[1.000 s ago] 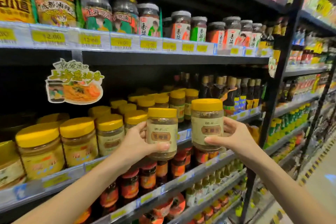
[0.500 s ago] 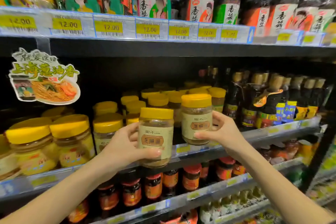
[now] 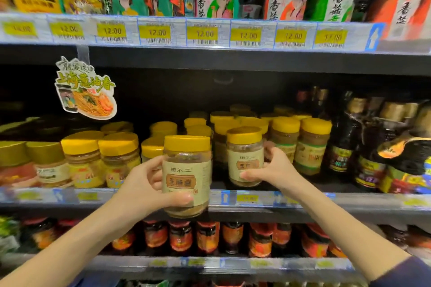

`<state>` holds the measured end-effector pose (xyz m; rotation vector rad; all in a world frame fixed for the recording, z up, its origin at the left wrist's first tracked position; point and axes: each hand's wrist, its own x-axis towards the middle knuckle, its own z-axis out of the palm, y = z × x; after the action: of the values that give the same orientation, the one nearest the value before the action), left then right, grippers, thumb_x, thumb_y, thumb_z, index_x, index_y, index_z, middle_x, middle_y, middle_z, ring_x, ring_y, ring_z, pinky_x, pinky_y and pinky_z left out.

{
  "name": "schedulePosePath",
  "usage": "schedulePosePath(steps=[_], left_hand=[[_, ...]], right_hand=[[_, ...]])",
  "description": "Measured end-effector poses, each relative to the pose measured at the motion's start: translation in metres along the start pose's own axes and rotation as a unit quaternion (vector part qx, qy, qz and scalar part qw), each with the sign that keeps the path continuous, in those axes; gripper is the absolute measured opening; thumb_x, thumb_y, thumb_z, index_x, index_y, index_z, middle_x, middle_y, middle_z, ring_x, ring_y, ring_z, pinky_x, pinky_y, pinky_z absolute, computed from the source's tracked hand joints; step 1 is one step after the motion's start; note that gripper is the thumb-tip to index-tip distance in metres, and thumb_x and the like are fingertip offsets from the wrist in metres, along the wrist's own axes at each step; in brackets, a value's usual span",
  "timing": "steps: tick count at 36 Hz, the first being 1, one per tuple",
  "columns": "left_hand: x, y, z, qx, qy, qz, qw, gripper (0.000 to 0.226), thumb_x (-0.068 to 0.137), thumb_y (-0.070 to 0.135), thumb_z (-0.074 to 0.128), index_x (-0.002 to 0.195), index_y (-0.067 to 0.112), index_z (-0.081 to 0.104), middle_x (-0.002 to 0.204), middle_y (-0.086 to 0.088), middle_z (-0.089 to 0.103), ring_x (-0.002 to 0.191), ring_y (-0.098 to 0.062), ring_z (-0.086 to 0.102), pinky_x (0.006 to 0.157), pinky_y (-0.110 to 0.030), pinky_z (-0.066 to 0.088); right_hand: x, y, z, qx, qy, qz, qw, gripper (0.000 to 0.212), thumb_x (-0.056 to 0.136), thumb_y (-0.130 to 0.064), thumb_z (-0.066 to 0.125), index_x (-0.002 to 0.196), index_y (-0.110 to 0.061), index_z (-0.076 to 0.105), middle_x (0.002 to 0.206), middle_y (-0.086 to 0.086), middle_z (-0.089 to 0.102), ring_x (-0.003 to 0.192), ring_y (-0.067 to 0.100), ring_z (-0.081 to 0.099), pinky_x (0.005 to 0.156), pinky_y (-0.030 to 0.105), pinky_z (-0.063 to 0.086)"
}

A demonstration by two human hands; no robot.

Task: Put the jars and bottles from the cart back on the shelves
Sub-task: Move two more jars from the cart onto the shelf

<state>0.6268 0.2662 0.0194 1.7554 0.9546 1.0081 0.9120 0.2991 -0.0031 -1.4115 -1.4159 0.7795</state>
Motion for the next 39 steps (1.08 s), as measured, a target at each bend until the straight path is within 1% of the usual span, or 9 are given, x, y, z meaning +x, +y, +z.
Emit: schedulePosePath(steps=[5,9,12,15,20,26,29,35,39], left_hand=[[-0.01,0.001,-0.001,-0.01,0.01,-0.011,1.0,0.09,0.025,0.048,0.091,0.107,0.026,0.061,0.099,0.009,0.073,0.091,-0.008,0.07,0.067,-0.016,0.055],[-0.014,0.003,0.0,-0.007,0.02,-0.018,1.0,0.07,0.041,0.024,0.087,0.105,0.023,0.061,0.095,0.011,0.074,0.087,-0.007,0.07,0.063,-0.014,0.053],[-0.016,0.004,0.0,-0.003,0.022,-0.028,0.999,0.065,0.045,0.014,0.086,0.104,0.023,0.06,0.092,0.013,0.074,0.084,-0.005,0.07,0.061,-0.013,0.053],[-0.016,0.005,-0.001,0.001,0.025,-0.028,0.999,0.063,0.047,0.013,0.082,0.106,0.024,0.059,0.093,0.014,0.074,0.086,-0.004,0.07,0.063,-0.013,0.053],[-0.014,0.004,-0.001,-0.005,0.018,-0.024,1.0,0.067,0.044,0.02,0.083,0.107,0.026,0.059,0.096,0.015,0.073,0.089,-0.004,0.069,0.065,-0.014,0.054],[-0.009,-0.002,-0.002,-0.011,-0.005,-0.02,1.0,0.087,0.027,0.048,0.09,0.107,0.026,0.061,0.1,0.01,0.073,0.091,-0.008,0.07,0.067,-0.015,0.054],[-0.006,-0.006,0.0,-0.004,-0.009,-0.019,1.0,0.091,0.025,0.052,0.089,0.107,0.026,0.06,0.101,0.009,0.073,0.092,-0.009,0.069,0.07,-0.017,0.055],[0.0,-0.009,0.005,-0.003,-0.017,-0.02,1.0,0.091,0.027,0.048,0.09,0.111,0.028,0.059,0.103,0.009,0.072,0.094,-0.008,0.069,0.072,-0.018,0.055],[0.003,-0.005,0.015,-0.002,-0.021,-0.008,1.0,0.074,0.044,0.027,0.091,0.11,0.028,0.058,0.101,0.012,0.072,0.094,-0.007,0.069,0.072,-0.017,0.055]], right_hand=[[0.006,0.0,0.009,-0.023,-0.027,0.001,0.999,0.083,0.042,-0.028,0.091,0.113,-0.026,0.048,0.108,-0.006,0.065,0.098,0.01,0.064,0.087,0.034,0.054],[0.008,-0.003,0.014,-0.025,-0.042,-0.005,0.999,0.07,0.05,-0.019,0.09,0.106,-0.031,0.049,0.103,-0.009,0.065,0.096,0.008,0.064,0.079,0.024,0.052],[0.01,-0.004,0.018,-0.029,-0.063,-0.003,0.998,0.071,0.054,-0.013,0.088,0.114,-0.02,0.05,0.104,-0.006,0.065,0.095,0.007,0.064,0.069,0.016,0.05],[0.013,-0.002,0.019,-0.039,-0.066,0.006,0.997,0.08,0.052,-0.014,0.089,0.119,-0.016,0.047,0.108,-0.002,0.064,0.096,0.01,0.063,0.07,0.018,0.051],[0.016,0.004,0.021,-0.045,-0.067,0.019,0.997,0.087,0.044,-0.022,0.091,0.119,-0.017,0.049,0.109,0.0,0.066,0.101,0.015,0.063,0.084,0.032,0.055],[0.015,0.002,0.024,-0.091,-0.081,0.014,0.992,0.073,0.051,-0.024,0.09,0.113,-0.018,0.051,0.109,-0.005,0.063,0.103,0.012,0.059,0.086,0.027,0.049],[0.017,0.002,0.027,-0.114,-0.091,0.005,0.989,0.078,0.052,-0.024,0.09,0.12,-0.014,0.051,0.116,-0.002,0.063,0.109,0.014,0.058,0.088,0.028,0.049],[0.017,0.003,0.029,-0.14,-0.094,-0.011,0.986,0.079,0.051,-0.029,0.09,0.12,-0.015,0.054,0.114,-0.003,0.065,0.106,0.012,0.06,0.085,0.024,0.051],[0.016,0.001,0.028,-0.136,-0.103,-0.015,0.985,0.069,0.056,-0.025,0.088,0.117,-0.015,0.057,0.112,-0.003,0.066,0.105,0.011,0.061,0.086,0.023,0.05]])
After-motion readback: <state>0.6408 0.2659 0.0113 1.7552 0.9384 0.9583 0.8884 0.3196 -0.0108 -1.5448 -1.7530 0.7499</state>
